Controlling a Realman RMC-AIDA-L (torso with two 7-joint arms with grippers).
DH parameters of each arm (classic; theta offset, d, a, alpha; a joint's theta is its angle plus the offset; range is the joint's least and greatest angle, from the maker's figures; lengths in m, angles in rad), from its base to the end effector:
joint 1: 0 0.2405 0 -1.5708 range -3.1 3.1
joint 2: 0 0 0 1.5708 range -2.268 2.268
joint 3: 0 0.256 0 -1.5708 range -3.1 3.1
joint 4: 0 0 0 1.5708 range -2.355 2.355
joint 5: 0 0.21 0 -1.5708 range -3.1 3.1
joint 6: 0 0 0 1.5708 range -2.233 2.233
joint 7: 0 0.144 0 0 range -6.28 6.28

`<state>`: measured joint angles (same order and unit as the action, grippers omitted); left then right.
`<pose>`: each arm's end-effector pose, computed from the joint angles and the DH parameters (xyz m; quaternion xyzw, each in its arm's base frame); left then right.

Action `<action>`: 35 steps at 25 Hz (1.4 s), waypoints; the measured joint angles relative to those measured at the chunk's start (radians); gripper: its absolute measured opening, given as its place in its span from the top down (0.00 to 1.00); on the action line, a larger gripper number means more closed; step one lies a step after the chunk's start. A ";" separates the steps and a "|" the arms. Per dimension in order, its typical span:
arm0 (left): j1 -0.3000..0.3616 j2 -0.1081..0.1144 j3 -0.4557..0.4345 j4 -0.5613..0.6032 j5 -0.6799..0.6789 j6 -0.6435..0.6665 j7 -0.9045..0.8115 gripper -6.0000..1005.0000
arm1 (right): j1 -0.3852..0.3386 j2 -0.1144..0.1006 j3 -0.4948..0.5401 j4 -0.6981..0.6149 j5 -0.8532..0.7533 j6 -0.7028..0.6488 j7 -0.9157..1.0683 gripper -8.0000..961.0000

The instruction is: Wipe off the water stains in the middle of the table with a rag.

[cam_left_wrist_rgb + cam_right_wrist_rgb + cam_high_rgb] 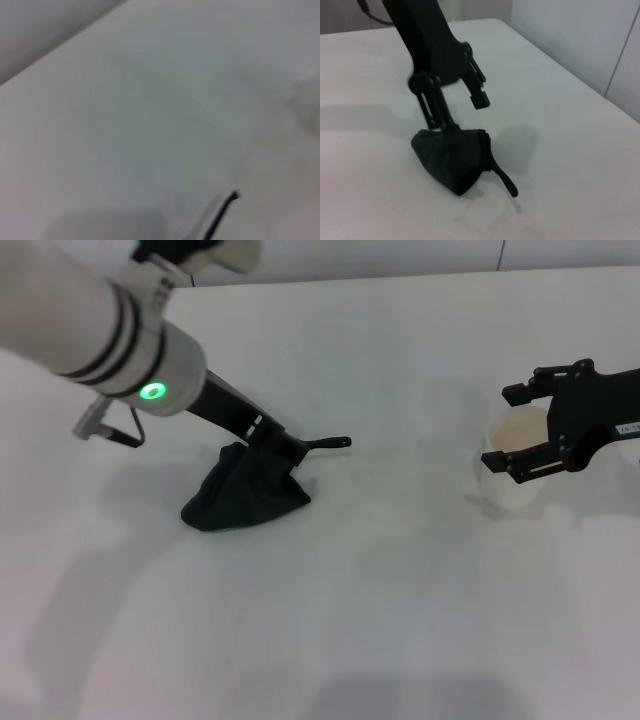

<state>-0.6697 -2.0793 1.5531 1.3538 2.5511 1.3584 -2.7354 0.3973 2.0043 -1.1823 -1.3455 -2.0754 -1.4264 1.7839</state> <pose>-0.1295 0.3716 -0.0301 -0.9241 -0.2959 0.1169 0.2117 0.2063 0.3481 0.0504 -0.9767 0.0943 0.0324 0.1903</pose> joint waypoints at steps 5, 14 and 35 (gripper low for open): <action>0.123 0.001 -0.122 0.114 -0.159 0.043 0.065 0.12 | -0.003 0.001 0.001 -0.006 0.000 0.000 0.000 0.10; 0.254 0.001 -0.385 -0.046 -0.445 0.036 0.388 0.12 | -0.007 0.004 0.001 -0.006 0.007 -0.002 0.003 0.10; 0.294 0.005 -0.546 -0.527 -0.711 0.077 1.083 0.12 | -0.044 0.008 -0.013 0.034 0.189 -0.011 -0.022 0.10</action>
<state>-0.3756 -2.0739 1.0067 0.8266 1.8404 1.4355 -1.6522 0.3537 2.0122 -1.1952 -1.3112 -1.8864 -1.4370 1.7617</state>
